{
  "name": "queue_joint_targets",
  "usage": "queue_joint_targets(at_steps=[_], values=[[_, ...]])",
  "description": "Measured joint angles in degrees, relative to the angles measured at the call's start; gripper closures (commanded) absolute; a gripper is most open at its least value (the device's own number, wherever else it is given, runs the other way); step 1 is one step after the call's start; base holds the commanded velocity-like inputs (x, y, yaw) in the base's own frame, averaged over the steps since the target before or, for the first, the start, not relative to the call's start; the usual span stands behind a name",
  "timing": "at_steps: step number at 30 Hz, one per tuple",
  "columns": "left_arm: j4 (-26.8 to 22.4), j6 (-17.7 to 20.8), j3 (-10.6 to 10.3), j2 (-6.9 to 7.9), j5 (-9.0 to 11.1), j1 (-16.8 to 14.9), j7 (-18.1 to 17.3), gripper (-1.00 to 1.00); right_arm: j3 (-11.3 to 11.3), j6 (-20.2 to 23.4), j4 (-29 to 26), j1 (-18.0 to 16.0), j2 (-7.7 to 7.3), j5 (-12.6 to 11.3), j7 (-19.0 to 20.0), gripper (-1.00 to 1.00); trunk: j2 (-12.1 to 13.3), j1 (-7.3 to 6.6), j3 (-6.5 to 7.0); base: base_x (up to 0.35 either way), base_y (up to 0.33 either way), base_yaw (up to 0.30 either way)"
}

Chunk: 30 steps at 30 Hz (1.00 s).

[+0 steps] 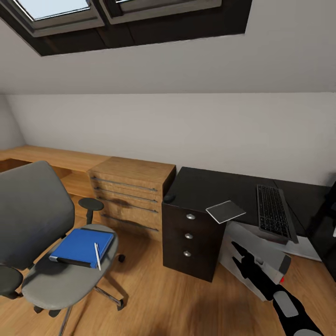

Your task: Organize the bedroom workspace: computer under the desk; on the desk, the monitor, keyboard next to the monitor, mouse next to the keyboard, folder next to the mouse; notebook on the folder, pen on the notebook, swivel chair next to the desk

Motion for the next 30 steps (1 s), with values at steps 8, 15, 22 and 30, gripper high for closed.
queue_joint_targets(at_steps=[8, 15, 22, 30], values=[[-0.17, 8.4, -0.15, -0.02, -0.13, -0.01, 0.0, -1.0, 2.72, -21.27, 9.41, 0.0, 2.19, 8.81, -0.34, -1.0, 3.19, -1.75, 1.43, -0.004, 0.0, 0.0], [-5.71, 18.93, -0.26, -0.14, -0.43, -0.01, -0.17, -1.0, 3.87, -41.75, 22.4, 0.01, 2.63, 19.41, -0.35, -1.0, 6.0, -3.29, 2.69, 0.0, 0.0, 0.0], [-9.92, 21.13, -0.27, -0.17, -0.57, -0.01, -0.16, -1.0, 4.0, -48.94, 29.32, 0.11, 2.6, 23.29, -2.57, -1.0, 8.81, -4.83, 3.95, 0.0, 0.0, 0.0], [-14.23, 21.65, -0.34, -0.43, -0.58, -0.01, -0.18, -1.0, 4.34, -49.97, 30.32, 0.74, 3.04, 32.14, -17.21, -1.0, 12.02, -6.59, 5.38, 0.0, 0.0, 0.0]])
